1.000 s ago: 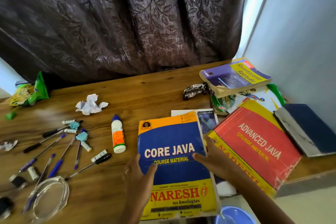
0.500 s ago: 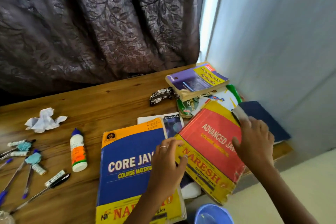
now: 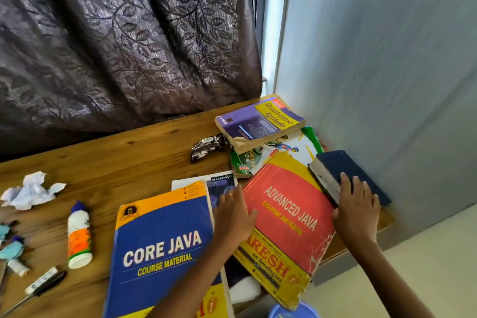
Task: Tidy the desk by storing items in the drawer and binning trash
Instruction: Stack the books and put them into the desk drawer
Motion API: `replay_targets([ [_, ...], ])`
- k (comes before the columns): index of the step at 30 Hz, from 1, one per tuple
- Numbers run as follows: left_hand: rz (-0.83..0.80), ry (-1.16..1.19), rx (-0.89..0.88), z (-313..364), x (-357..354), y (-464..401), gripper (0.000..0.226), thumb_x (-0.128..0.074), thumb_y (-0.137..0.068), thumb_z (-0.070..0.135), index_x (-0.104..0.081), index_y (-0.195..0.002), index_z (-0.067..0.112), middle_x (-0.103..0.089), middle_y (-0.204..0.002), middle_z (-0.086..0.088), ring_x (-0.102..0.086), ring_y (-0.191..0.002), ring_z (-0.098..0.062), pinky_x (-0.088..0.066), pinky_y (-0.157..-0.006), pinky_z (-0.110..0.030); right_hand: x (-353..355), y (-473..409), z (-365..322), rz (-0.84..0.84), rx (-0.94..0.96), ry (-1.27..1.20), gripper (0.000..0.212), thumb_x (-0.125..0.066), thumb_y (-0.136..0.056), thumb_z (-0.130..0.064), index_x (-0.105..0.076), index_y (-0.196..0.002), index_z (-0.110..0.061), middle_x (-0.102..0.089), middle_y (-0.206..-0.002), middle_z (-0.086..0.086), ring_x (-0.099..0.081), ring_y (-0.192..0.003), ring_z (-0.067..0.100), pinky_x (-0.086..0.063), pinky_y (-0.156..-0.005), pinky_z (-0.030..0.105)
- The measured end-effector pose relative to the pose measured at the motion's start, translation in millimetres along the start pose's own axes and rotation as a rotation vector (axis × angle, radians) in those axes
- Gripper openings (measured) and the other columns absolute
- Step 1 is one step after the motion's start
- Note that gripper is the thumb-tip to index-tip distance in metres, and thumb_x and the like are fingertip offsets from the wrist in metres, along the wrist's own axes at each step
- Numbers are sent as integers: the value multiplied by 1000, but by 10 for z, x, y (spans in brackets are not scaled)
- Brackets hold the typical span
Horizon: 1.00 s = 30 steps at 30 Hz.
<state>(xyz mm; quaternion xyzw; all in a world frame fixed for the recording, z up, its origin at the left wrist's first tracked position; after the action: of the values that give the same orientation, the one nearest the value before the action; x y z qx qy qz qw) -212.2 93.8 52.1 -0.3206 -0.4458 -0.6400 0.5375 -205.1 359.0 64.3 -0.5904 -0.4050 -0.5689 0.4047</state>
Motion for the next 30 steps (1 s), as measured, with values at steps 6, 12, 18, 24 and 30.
replay_targets([
  [6, -14, 1, 79, 0, 91, -190, 52, -59, -87, 42, -46, -129, 14, -50, -130, -10, -43, -123, -28, -41, -97, -42, 123, -157, 150, 13, 9, -279, 76, -65, -82, -23, -26, -146, -14, -38, -146, 14, -37, -133, 33, -32, -106, 55],
  [12, -17, 116, 37, 200, 168, -183, 21, -58, -91, 32, -51, -104, 18, -57, -113, -4, -55, -105, -23, -41, -77, -33, 225, -331, 269, 30, 21, -465, 68, -66, -79, -22, -39, -140, -12, -51, -132, 14, -50, -116, 32, -45, -90, 43],
  [18, 19, 196, -106, 487, 229, -178, 18, -46, -97, 17, -52, -110, 28, -66, -113, -1, -62, -100, -24, -47, -72, -33, 225, -379, 323, 12, 21, -528, 65, -68, -75, -17, -44, -135, -15, -55, -122, 14, -53, -106, 29, -41, -76, 32],
  [24, -134, 147, -55, 420, -45, -192, 34, -51, -93, 37, -53, -121, 17, -62, -119, -6, -59, -106, -27, -46, -81, -36, 237, -388, 329, 10, 28, -545, 64, -68, -74, -18, -45, -134, -15, -55, -120, 12, -54, -104, 28, -38, -75, 30],
  [30, -98, 230, -74, 463, 31, -99, 27, -53, -91, 40, -58, -106, 19, -65, -99, -4, -60, -94, -29, -44, -72, -33, 262, -381, 315, 2, 41, -551, 68, -67, -71, -26, -45, -135, -12, -55, -124, 14, -53, -108, 30, -40, -79, 32],
])
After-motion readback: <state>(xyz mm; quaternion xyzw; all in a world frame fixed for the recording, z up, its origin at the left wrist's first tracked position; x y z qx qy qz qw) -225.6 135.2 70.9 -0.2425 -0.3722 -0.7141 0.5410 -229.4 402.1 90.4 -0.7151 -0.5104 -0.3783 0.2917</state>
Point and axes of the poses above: each hand's wrist, its own y-axis away from the middle knuckle, its own x-axis out of the back of the hand, z = x × y, the point moved 9 cm from there along -y, towards the middle knuckle
